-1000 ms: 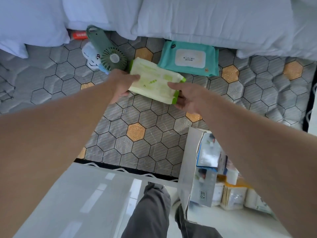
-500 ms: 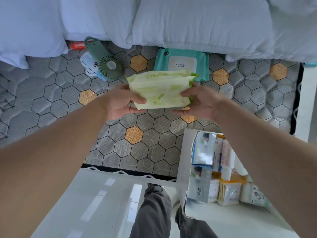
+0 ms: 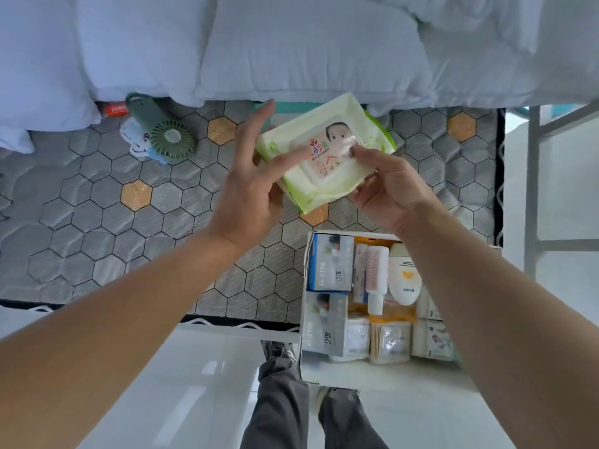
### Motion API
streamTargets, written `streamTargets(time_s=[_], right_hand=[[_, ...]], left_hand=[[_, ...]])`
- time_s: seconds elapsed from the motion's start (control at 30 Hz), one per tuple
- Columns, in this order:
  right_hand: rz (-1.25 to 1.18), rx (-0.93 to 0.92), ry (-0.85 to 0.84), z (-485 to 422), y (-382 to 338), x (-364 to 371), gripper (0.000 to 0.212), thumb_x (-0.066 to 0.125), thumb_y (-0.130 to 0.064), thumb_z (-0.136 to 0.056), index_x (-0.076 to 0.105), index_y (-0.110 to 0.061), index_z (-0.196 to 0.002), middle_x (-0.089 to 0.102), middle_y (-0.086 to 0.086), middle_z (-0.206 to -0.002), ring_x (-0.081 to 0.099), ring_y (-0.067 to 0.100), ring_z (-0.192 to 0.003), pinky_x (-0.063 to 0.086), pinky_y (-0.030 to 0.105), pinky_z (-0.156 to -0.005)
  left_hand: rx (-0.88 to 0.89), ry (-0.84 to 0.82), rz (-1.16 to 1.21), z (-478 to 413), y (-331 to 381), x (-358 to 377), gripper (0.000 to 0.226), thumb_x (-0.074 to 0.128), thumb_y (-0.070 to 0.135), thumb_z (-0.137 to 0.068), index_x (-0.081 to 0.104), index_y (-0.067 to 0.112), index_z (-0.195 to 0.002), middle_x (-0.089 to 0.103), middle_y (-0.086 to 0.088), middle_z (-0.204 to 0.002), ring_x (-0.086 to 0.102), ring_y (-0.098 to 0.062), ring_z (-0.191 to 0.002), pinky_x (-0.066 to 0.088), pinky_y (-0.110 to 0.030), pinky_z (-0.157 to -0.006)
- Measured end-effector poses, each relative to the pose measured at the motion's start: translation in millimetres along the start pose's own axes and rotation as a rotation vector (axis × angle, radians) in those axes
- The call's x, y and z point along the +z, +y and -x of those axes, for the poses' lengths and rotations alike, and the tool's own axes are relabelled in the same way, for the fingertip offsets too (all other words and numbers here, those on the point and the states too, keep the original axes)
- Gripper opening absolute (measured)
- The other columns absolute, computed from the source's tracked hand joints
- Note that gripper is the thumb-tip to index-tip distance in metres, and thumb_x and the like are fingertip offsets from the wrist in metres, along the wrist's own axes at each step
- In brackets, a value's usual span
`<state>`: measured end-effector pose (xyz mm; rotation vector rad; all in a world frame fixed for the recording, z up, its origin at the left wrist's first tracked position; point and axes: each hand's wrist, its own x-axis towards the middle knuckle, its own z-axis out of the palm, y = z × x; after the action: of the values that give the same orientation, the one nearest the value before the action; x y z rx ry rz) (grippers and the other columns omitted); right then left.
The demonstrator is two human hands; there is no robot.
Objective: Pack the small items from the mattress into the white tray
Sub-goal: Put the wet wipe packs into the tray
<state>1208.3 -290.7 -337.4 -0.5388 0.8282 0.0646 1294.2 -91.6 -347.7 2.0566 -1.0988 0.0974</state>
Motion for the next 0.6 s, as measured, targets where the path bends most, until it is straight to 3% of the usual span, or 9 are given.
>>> streamTargets(time_s=[0.07, 0.1, 0.17, 0.2, 0.27, 0.3, 0.43, 0.5, 0.6], right_hand=[[-0.032, -0.015, 0.006, 5.9, -4.6, -9.6, 0.016, 0.065, 0.001, -0.090, 0.065, -0.005, -0.104, 0.073, 0.017, -0.111, 0.072, 0.032, -0.108, 0.063, 0.043, -0.083], [-0.046, -0.020, 0.016, 9.8, -6.7, -13.8, 0.017, 0.065, 0.003, -0.089, 0.065, -0.005, -0.105, 0.071, 0.019, -0.115, 0.067, 0.034, -0.119, 0.059, 0.045, -0.092], [-0.049, -0.040, 0.034, 19.4, -10.4, -22.1, 0.019, 0.065, 0.004, -0.088, 0.064, -0.005, -0.104, 0.068, 0.019, -0.113, 0.061, 0.035, -0.127, 0.055, 0.039, -0.092], [-0.058, -0.053, 0.037, 24.8, -12.4, -26.6, 0.020, 0.064, 0.005, -0.088, 0.064, -0.004, -0.106, 0.068, 0.018, -0.113, 0.063, 0.034, -0.123, 0.059, 0.036, -0.086], [-0.102, -0.071, 0.030, 38.9, -17.2, -37.7, 0.023, 0.062, 0.007, -0.090, 0.062, -0.001, -0.112, 0.069, 0.019, -0.121, 0.066, 0.033, -0.120, 0.061, 0.043, -0.089], [-0.106, -0.076, 0.018, 46.4, -19.6, -45.6, 0.026, 0.062, 0.007, -0.089, 0.062, -0.001, -0.115, 0.067, 0.020, -0.126, 0.065, 0.035, -0.121, 0.058, 0.047, -0.093], [0.070, -0.049, -0.025, 82.7, -30.6, -83.0, 0.044, 0.068, -0.002, -0.084, 0.059, -0.003, -0.128, 0.059, 0.026, -0.137, 0.059, 0.043, -0.123, 0.057, 0.055, -0.094], [0.168, -0.042, 0.012, 101.6, -36.8, -104.5, 0.052, 0.070, -0.007, -0.084, 0.057, -0.002, -0.134, 0.063, 0.024, -0.136, 0.064, 0.041, -0.120, 0.059, 0.052, -0.091], [0.418, -0.023, 0.075, 127.8, -40.3, -131.8, 0.050, 0.077, -0.013, -0.078, 0.064, -0.005, -0.125, 0.073, 0.018, -0.121, 0.073, 0.034, -0.107, 0.063, 0.040, -0.073]], left_hand=[[-0.334, 0.045, 0.133, -3.5, 13.8, 8.1, 0.063, 0.065, -0.009, -0.085, 0.051, 0.005, -0.144, 0.044, -0.024, -0.146, 0.049, -0.007, -0.127, 0.045, -0.017, -0.101], [-0.623, 0.091, 0.324, -8.2, 25.4, 11.1, 0.061, 0.058, -0.007, -0.088, 0.047, 0.010, -0.146, 0.056, -0.016, -0.137, 0.060, -0.004, -0.109, 0.052, -0.019, -0.086], [-1.096, 0.128, 0.759, -20.0, 48.4, 12.1, 0.030, 0.051, 0.013, -0.099, 0.061, 0.017, -0.127, 0.073, -0.003, -0.102, 0.067, -0.012, -0.084, 0.056, -0.031, -0.067], [-1.224, 0.091, 0.929, -23.6, 57.3, 13.7, 0.023, 0.049, 0.029, -0.103, 0.067, 0.019, -0.113, 0.076, 0.001, -0.090, 0.070, -0.017, -0.084, 0.058, -0.038, -0.070], [-1.247, -0.012, 1.101, -27.3, 74.9, 16.5, 0.042, 0.045, 0.054, -0.100, 0.070, 0.022, -0.112, 0.078, 0.001, -0.096, 0.074, -0.022, -0.096, 0.061, -0.047, -0.083], [-1.206, -0.055, 1.104, -27.1, 83.0, 19.7, 0.044, 0.050, 0.055, -0.097, 0.069, 0.021, -0.118, 0.078, -0.003, -0.105, 0.073, -0.025, -0.103, 0.060, -0.049, -0.086], [-1.138, -0.129, 1.026, -19.1, 111.1, 33.8, 0.028, 0.071, 0.017, -0.091, 0.066, 0.009, -0.118, 0.076, -0.010, -0.112, 0.074, -0.025, -0.103, 0.062, -0.046, -0.083], [-1.146, -0.169, 1.013, -11.4, 119.4, 40.5, 0.025, 0.071, 0.014, -0.090, 0.067, 0.012, -0.114, 0.076, -0.010, -0.114, 0.073, -0.026, -0.105, 0.060, -0.051, -0.087], [-1.160, -0.294, 0.923, 3.8, 129.7, 47.9, 0.027, 0.075, 0.016, -0.084, 0.068, 0.010, -0.109, 0.077, -0.009, -0.109, 0.074, -0.026, -0.103, 0.057, -0.053, -0.092]])
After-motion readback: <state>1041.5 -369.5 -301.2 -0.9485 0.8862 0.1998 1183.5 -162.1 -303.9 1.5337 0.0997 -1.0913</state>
